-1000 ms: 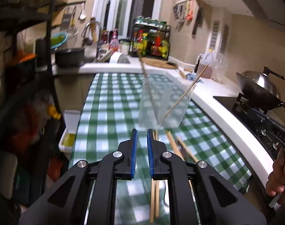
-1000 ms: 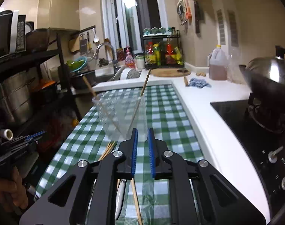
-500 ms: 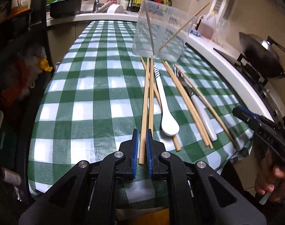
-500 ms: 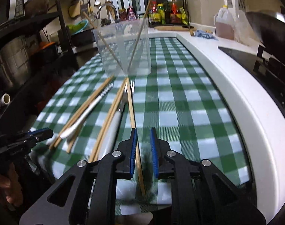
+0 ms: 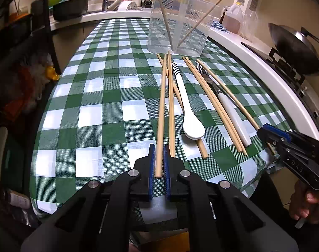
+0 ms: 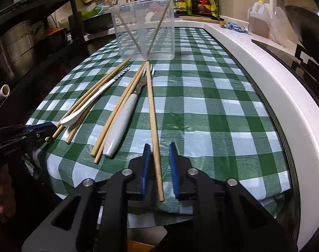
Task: Organize utensils
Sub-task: 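Move both open tools back down toward the remaining utensils, then close the left tool on a wooden chopstick while the right tool grasps another chopstick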
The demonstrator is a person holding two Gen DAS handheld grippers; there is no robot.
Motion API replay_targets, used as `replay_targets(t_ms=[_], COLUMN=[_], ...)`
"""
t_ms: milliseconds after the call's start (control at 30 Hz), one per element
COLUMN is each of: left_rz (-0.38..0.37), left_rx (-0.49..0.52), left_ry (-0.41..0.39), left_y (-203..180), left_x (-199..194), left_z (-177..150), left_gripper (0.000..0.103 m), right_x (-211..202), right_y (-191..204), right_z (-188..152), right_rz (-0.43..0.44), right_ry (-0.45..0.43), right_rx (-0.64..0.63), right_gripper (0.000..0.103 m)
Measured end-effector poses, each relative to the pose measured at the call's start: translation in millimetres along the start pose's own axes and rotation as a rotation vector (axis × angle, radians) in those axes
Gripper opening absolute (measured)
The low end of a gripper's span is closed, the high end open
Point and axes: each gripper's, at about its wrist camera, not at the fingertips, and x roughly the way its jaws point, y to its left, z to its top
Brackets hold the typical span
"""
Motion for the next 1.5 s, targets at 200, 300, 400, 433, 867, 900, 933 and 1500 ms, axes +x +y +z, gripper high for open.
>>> replay_targets(t_ms=[200, 300, 400, 433, 867, 900, 933, 1500], left_rz=[0.026, 0.041, 0.060, 0.064, 0.113, 0.116, 0.120, 0.126], left_rx=[0.017, 0.013, 0.005, 0.003, -0.004, -0.001, 0.004, -0.007], left_ry=[-0.018, -0.028, -0.039, -0.042, -0.097, -0.101, -0.105, -0.109], left_y=[-4.4, -4.3, -3.5, -3.3, -5.1, -5.7, -6.6, -4.2], left_x=[2.8, 3.2, 3.9, 4.3, 13.1, 14.1, 15.3, 11.1], left_z=[2.6, 2.9, 3.9, 4.3, 10.0, 10.7, 11.4, 6.4], left_gripper=[0.007, 0.007, 0.007, 0.007, 0.007, 0.007, 0.007, 0.007], right_x=[0.7, 2.5, 10.7, 11.9, 13.9, 13.9, 13.6, 12.4], right_y=[-6.1, -15.7, -24.8, -26.7, -28.6, -28.5, -28.3, -28.4], right_z=[6.0, 10.9, 14.3, 15.6, 16.5, 16.6, 16.0, 15.9], right_rz=[-0.028, -0.070, -0.092, -0.098, -0.101, -0.101, -0.102, -0.111], right_ry=[-0.026, -0.043, -0.030, -0.034, -0.039, -0.039, -0.040, -0.035], right_rx=[0.028, 0.067, 0.097, 0.102, 0.098, 0.098, 0.097, 0.093], right_gripper=[0.006, 0.006, 0.006, 0.006, 0.012, 0.012, 0.012, 0.006])
